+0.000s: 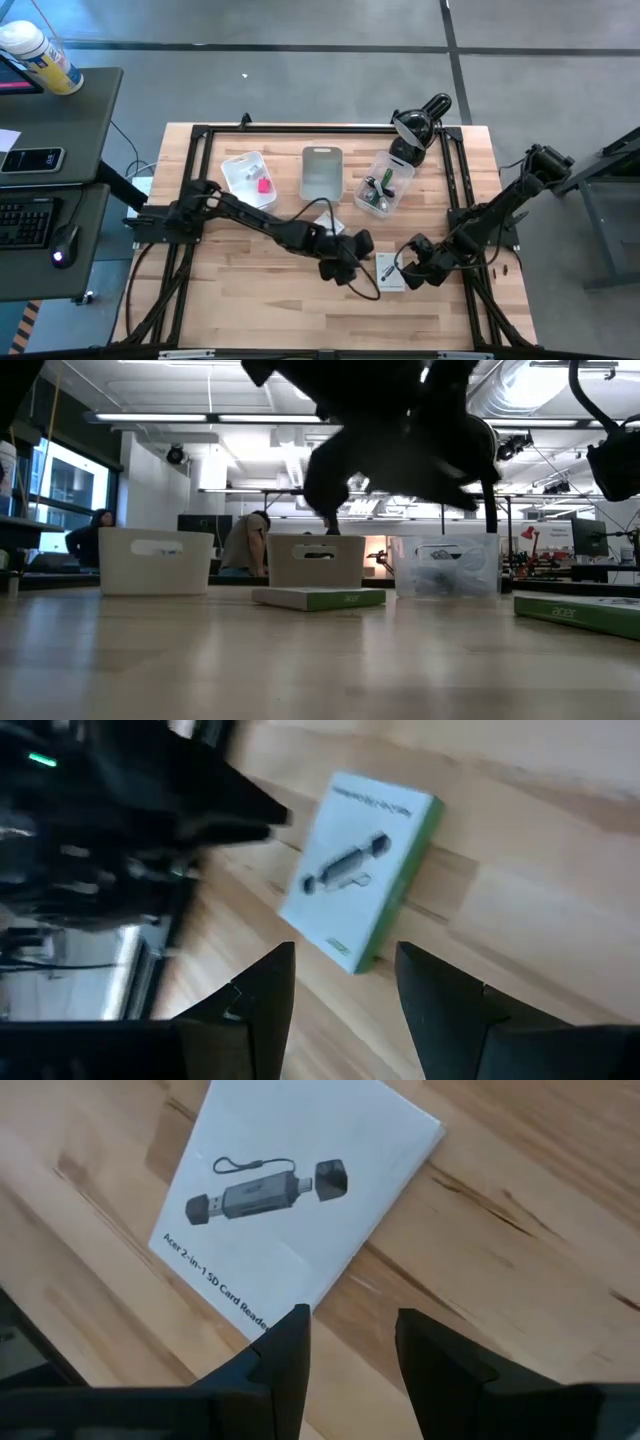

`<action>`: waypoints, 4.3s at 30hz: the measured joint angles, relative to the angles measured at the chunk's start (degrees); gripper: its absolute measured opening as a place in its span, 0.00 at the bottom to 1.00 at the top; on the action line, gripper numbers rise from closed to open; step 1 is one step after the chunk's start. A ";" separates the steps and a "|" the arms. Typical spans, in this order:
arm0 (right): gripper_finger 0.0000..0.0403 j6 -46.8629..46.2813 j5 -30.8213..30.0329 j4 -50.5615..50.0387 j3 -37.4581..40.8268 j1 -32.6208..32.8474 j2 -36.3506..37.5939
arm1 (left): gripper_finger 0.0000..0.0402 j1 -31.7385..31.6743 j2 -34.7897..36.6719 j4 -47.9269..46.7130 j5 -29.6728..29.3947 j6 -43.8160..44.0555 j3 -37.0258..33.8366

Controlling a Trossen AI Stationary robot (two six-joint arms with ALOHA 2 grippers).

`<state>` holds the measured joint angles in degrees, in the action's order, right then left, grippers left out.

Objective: Pick and place items into bin
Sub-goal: Put the bottom white card reader box into the gray bin

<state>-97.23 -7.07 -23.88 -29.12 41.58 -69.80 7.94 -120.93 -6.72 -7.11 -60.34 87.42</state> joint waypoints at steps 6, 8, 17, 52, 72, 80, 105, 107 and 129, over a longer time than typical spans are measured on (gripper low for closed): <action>0.35 0.02 -0.66 -0.43 0.00 -0.10 0.00 | 0.40 -0.04 -3.44 -1.21 0.01 -0.09 3.50; 0.35 0.13 -0.63 -0.57 0.00 -0.60 0.00 | 0.40 -0.04 -4.46 -1.32 -0.01 -0.09 4.10; 0.35 1.20 -1.11 12.71 5.99 -3.72 0.02 | 0.40 0.00 -5.52 -0.73 0.21 0.11 4.89; 0.35 1.84 1.05 14.02 7.54 -5.95 0.02 | 0.40 1.57 -12.54 4.66 -3.40 -1.11 4.83; 0.35 3.93 0.39 17.73 7.52 -8.35 0.00 | 0.40 2.21 -12.52 6.88 -5.95 -5.31 4.89; 0.35 2.61 5.56 16.91 7.50 -8.25 0.00 | 0.40 3.65 -13.44 7.21 -6.49 -5.99 5.00; 0.01 0.16 1.52 12.73 7.48 -4.17 -0.02 | 0.40 4.11 -13.68 8.47 -6.88 -7.36 4.89; 0.02 0.15 1.94 12.41 7.48 -4.58 -0.02 | 0.40 4.13 -13.70 8.50 -6.85 -7.66 4.89; 0.00 -0.28 7.14 18.50 7.37 -7.21 -5.71 | 0.40 4.13 -14.27 10.72 -7.51 -11.21 4.89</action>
<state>-97.51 0.07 -5.39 -21.76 34.38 -75.51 12.08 -135.20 4.00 -14.61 -71.55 92.31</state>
